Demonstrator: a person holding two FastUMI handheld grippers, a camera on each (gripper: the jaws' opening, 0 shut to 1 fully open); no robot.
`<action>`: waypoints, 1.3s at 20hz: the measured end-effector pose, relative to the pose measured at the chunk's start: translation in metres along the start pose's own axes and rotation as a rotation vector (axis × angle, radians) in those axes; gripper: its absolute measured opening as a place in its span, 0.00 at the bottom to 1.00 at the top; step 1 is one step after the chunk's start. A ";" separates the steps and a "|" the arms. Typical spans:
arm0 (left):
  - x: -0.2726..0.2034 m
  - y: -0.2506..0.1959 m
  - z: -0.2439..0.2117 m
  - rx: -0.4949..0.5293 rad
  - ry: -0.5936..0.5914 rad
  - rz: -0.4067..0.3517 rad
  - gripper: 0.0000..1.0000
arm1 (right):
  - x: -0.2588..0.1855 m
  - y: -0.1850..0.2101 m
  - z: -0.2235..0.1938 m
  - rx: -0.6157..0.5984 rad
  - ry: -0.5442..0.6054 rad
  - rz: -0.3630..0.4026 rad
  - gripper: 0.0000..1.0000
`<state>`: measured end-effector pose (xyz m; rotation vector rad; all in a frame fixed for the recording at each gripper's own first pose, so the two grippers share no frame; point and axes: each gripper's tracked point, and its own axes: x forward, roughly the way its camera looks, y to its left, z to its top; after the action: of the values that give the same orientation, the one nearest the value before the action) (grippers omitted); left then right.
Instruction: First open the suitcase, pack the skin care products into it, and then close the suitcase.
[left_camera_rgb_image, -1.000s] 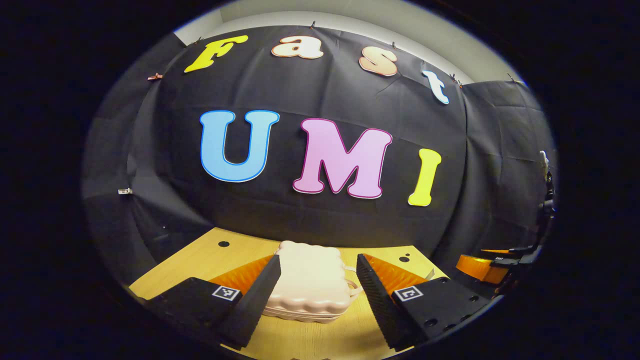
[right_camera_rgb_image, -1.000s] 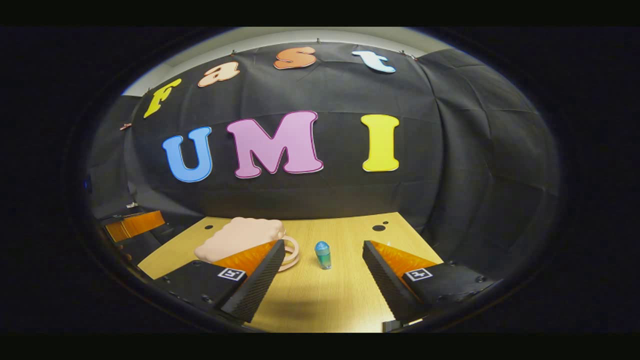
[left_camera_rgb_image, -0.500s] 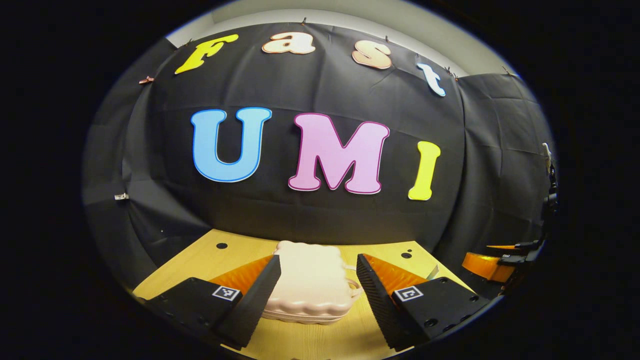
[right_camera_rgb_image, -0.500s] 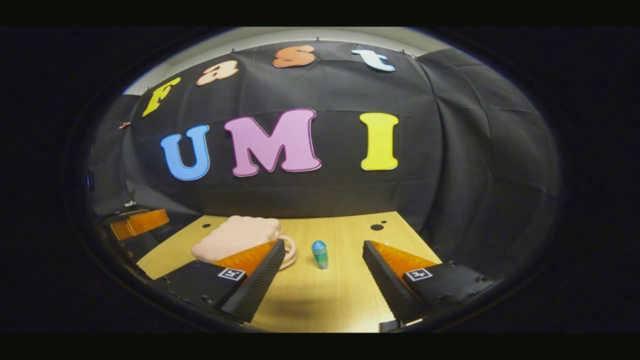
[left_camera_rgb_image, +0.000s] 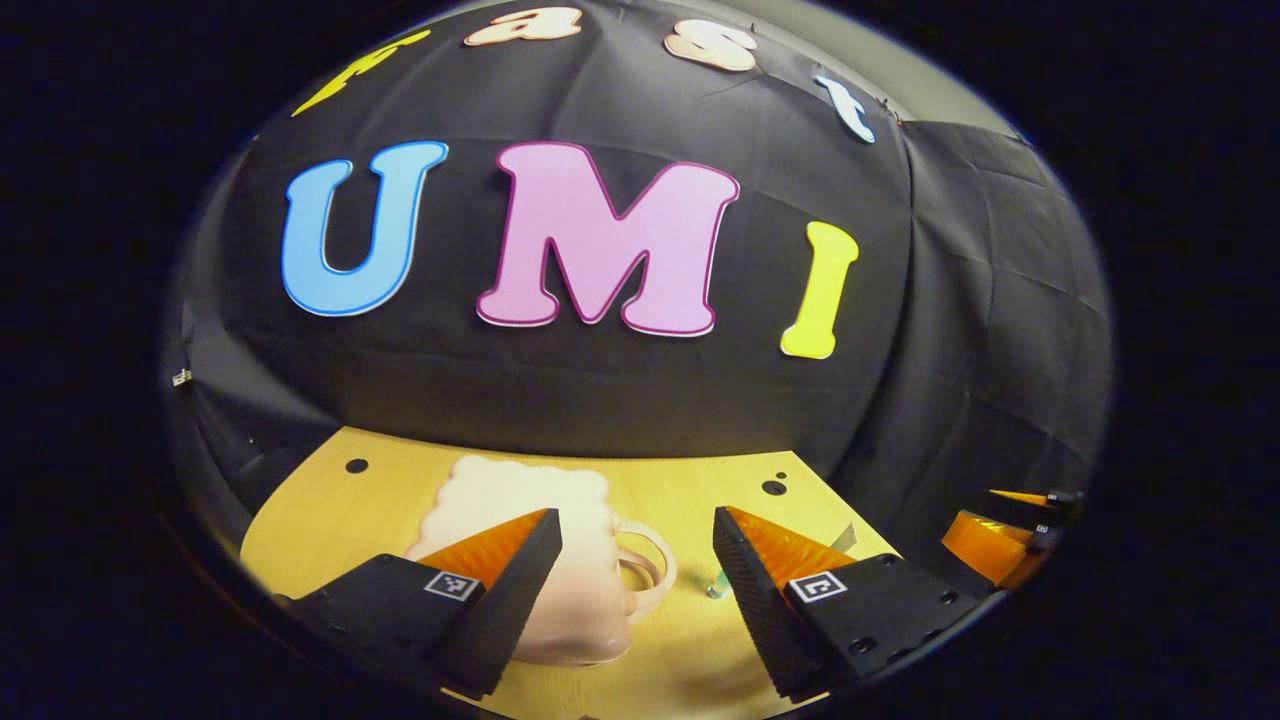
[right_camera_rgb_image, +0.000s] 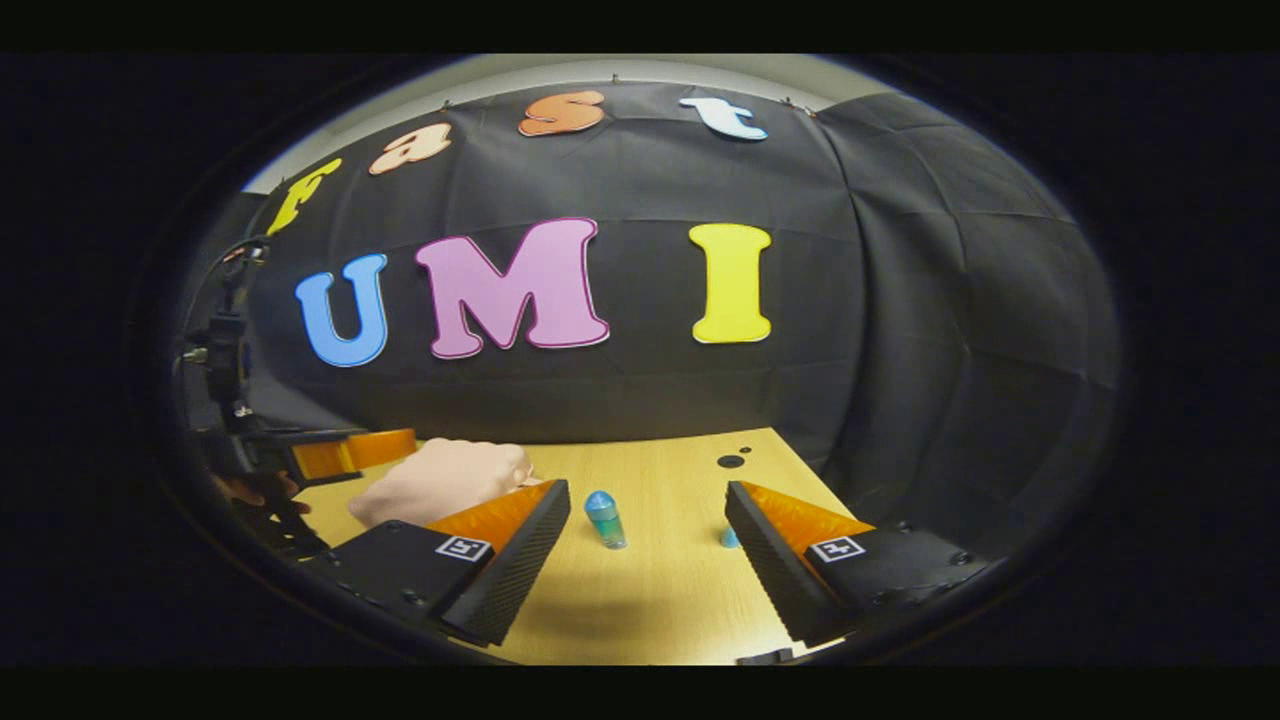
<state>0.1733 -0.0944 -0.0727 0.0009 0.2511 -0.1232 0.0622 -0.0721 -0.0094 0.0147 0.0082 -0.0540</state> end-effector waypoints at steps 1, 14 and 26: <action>0.017 -0.006 -0.008 0.005 0.028 -0.008 0.96 | 0.003 -0.003 -0.005 -0.003 0.011 0.005 0.99; 0.161 -0.034 -0.112 -0.096 0.334 0.020 0.94 | 0.016 -0.014 -0.042 -0.012 0.137 0.010 0.98; 0.180 -0.010 -0.161 0.043 0.531 0.206 0.60 | 0.032 -0.018 -0.048 0.059 0.178 0.012 0.98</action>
<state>0.3052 -0.1238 -0.2730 0.1029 0.7758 0.0808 0.0925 -0.0915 -0.0575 0.0780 0.1849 -0.0409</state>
